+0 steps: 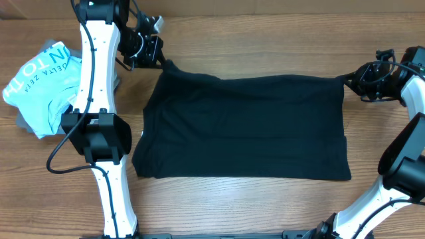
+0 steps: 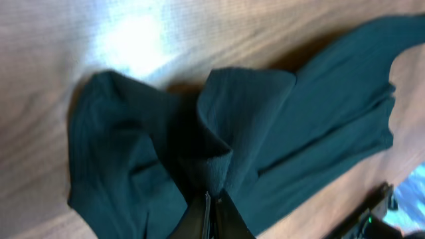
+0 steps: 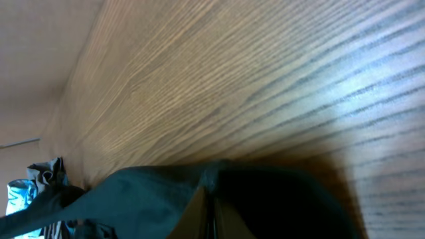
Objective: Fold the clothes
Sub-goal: 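Fold the top edge down toward the bottom edge with both grippers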
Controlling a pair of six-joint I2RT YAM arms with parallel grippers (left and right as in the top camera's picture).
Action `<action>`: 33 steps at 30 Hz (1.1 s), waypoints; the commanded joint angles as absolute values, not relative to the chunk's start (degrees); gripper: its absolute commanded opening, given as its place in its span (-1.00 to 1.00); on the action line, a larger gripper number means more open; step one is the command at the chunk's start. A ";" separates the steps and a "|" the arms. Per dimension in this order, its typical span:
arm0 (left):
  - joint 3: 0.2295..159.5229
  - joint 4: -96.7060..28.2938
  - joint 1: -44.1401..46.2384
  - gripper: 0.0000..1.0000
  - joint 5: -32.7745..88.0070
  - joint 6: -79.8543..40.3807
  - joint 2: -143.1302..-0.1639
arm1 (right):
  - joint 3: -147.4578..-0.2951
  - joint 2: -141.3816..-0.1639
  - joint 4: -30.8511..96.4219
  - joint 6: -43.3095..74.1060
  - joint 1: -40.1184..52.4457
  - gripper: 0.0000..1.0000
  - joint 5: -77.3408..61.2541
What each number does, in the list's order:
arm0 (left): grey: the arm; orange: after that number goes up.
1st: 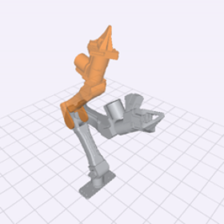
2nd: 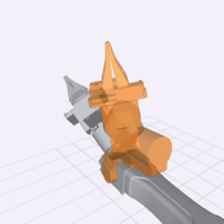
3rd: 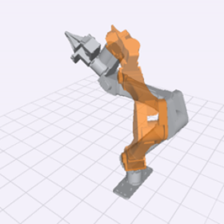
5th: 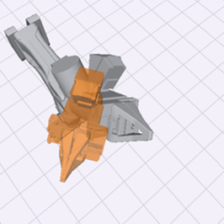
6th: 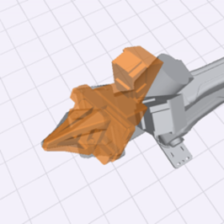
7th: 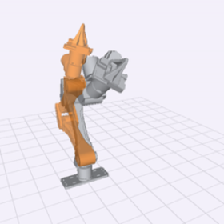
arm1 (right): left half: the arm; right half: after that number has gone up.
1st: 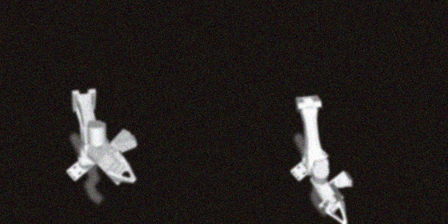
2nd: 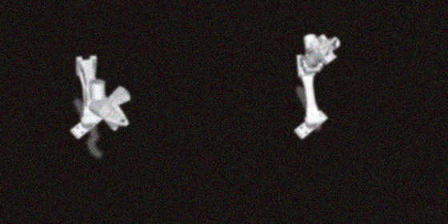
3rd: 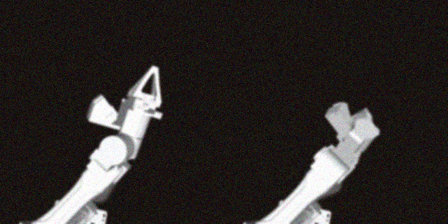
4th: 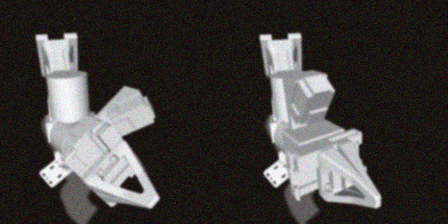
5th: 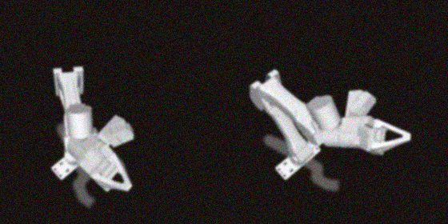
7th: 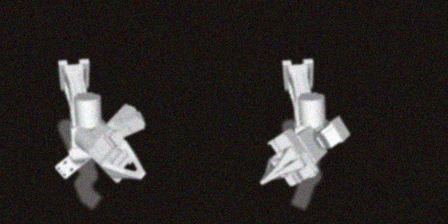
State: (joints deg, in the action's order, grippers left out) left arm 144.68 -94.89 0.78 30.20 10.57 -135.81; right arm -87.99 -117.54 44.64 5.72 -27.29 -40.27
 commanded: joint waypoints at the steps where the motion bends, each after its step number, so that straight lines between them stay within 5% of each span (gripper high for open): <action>1: 145.23 -96.84 0.62 -0.91 29.32 14.06 -135.22 | -89.34 -115.39 45.78 4.91 -28.99 -0.92 -41.25; 28: 116.88 -96.84 4.51 -0.91 16.19 5.30 -118.50 | -89.34 -115.39 70.94 1.02 -33.85 -0.90 -43.53; 33: 110.00 -96.84 4.51 -0.91 16.08 5.32 -116.42 | -89.34 -115.39 74.13 4.97 -34.15 -0.90 -31.88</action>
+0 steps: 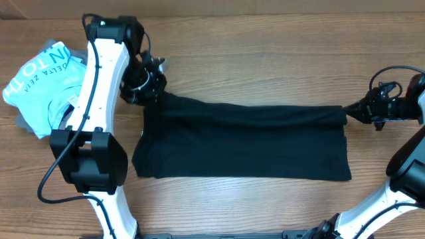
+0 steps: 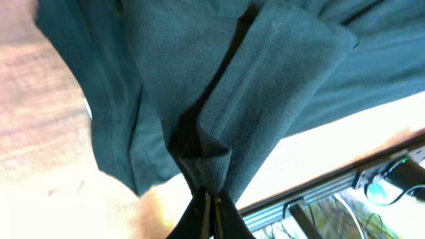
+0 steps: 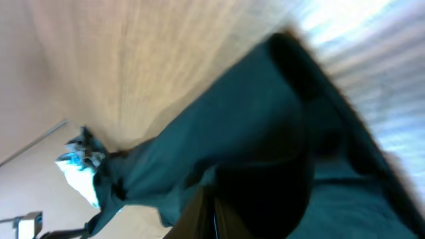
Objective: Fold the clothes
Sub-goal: 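Fold the top edge down toward the bottom edge with both grippers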
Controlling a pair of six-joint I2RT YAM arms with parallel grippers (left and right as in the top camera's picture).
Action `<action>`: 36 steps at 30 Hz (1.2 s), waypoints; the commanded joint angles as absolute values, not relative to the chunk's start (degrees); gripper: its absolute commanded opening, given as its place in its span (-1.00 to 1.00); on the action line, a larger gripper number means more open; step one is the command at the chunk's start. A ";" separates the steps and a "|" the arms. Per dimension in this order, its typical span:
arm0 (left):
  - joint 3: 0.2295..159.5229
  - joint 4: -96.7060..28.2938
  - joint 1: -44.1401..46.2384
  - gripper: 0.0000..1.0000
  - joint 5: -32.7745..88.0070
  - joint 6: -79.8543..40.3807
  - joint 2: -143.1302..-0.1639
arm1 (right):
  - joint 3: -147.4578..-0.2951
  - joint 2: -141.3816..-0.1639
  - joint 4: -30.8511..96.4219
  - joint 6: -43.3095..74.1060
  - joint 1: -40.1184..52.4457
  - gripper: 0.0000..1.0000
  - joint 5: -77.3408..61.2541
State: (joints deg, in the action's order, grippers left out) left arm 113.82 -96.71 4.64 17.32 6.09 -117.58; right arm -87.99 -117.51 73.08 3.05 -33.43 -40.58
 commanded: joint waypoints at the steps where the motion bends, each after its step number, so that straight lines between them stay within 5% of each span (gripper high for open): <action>1: 108.79 -96.84 4.51 -0.92 16.08 5.34 -116.25 | -89.34 -115.39 74.67 6.02 -34.15 -0.90 -28.69; 36: 98.72 -96.86 2.85 -0.92 6.42 3.79 -116.11 | -89.32 -115.39 90.87 10.50 -34.09 -0.90 -5.02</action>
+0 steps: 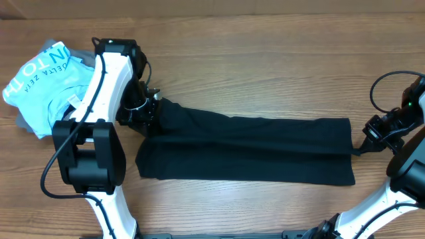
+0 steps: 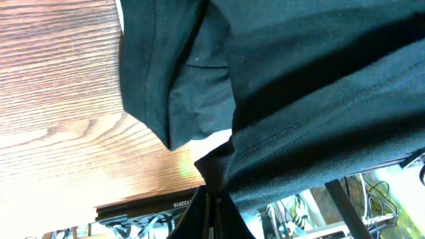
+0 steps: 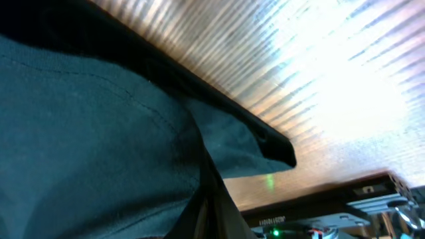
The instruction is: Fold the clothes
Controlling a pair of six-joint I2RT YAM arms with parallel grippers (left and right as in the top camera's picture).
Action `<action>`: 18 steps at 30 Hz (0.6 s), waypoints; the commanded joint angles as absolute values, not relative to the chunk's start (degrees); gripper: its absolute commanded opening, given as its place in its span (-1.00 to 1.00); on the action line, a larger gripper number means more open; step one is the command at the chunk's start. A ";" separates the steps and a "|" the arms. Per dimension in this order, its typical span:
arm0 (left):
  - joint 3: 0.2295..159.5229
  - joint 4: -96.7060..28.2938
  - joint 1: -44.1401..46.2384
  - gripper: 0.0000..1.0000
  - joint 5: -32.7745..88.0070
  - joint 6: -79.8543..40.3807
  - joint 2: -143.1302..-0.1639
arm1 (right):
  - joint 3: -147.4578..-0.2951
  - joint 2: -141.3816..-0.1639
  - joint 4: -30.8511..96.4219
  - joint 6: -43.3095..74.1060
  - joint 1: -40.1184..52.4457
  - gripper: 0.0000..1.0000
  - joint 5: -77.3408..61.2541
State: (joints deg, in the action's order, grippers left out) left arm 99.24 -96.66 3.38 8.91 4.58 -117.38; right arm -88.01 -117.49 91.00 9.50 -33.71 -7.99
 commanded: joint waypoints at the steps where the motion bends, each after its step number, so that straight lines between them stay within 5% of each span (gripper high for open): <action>1: 98.72 -96.86 2.85 -0.91 6.42 3.79 -116.11 | -89.32 -115.39 90.87 10.48 -34.09 -0.89 -5.50; 6: 98.72 -96.88 2.85 -0.91 6.42 3.79 -116.11 | -89.32 -115.39 90.56 10.28 -34.09 -0.81 -5.63; 12: 98.72 -96.86 2.85 -0.62 6.44 3.79 -116.11 | -89.32 -115.39 90.15 10.28 -34.09 -0.71 -5.65; 18: 98.72 -96.86 2.85 -0.36 6.44 3.79 -116.11 | -89.32 -115.39 87.55 9.96 -34.09 -0.33 -7.92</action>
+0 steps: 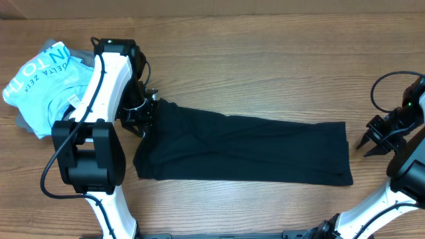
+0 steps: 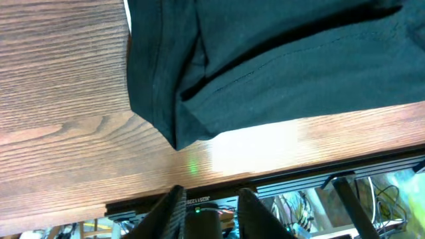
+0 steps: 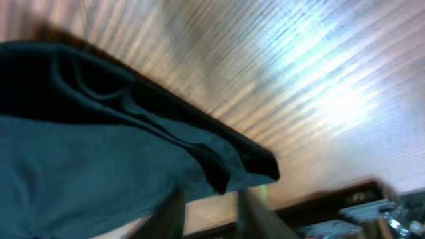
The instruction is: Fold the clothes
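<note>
The black garment [image 1: 246, 149] lies on the wooden table [image 1: 265, 60] as a long narrow band, folded lengthwise. My left gripper [image 1: 141, 118] is open at the band's upper left corner; in the left wrist view its fingers [image 2: 176, 207] stand apart with nothing between them, and the cloth [image 2: 265, 66] lies beyond them. My right gripper [image 1: 372, 141] is open just off the band's right end. In the right wrist view its gripper [image 3: 212, 218] is blurred, and the cloth's corner [image 3: 99, 146] lies ahead of it.
A light blue shirt with white lettering [image 1: 40, 79] lies crumpled on a grey cloth at the far left. A black cable [image 1: 385, 83] loops by the right arm. The table's near edge and a rail [image 2: 279, 189] show in the left wrist view.
Both grippers have opened and let go of the black cloth. The right gripper now sits a little off the band's right edge. The garment lies flat.
Both grippers were shut on the far corners of the spread black garment. Then those corners were over its middle, and later the far edge lay down near the front edge, making a narrow band. Now both grippers are open and the fold lies free.
</note>
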Controlling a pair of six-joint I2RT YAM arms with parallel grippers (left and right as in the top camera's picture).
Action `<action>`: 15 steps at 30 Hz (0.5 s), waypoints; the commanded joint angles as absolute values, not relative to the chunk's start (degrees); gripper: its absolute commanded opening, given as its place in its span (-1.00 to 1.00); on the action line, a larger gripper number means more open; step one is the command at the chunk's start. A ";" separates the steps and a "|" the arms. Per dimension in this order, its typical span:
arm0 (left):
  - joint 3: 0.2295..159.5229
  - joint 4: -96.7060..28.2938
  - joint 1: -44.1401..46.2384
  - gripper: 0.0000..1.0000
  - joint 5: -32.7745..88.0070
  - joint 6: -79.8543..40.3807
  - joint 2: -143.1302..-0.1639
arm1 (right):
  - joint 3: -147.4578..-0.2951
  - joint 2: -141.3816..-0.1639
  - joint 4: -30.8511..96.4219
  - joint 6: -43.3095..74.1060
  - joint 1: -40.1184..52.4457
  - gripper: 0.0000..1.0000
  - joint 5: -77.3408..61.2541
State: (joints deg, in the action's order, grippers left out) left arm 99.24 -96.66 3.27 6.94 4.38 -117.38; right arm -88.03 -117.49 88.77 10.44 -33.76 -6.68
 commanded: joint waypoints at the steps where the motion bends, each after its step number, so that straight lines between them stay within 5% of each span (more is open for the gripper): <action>1: 98.72 -96.84 2.85 -0.37 6.39 3.79 -116.11 | -89.32 -115.39 86.26 9.32 -34.09 -0.33 -9.45; 6: 98.72 -93.08 2.55 -0.39 6.39 3.46 -116.11 | -89.34 -115.39 78.00 1.08 -34.09 -0.31 -27.40; 15: 98.67 -81.82 1.85 -0.06 5.96 2.13 -116.16 | -89.38 -111.28 64.42 -2.63 -34.13 -0.31 -46.04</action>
State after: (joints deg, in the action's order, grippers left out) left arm 99.09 -83.18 2.11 6.59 2.98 -117.38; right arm -88.09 -116.62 66.00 0.16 -33.78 -37.78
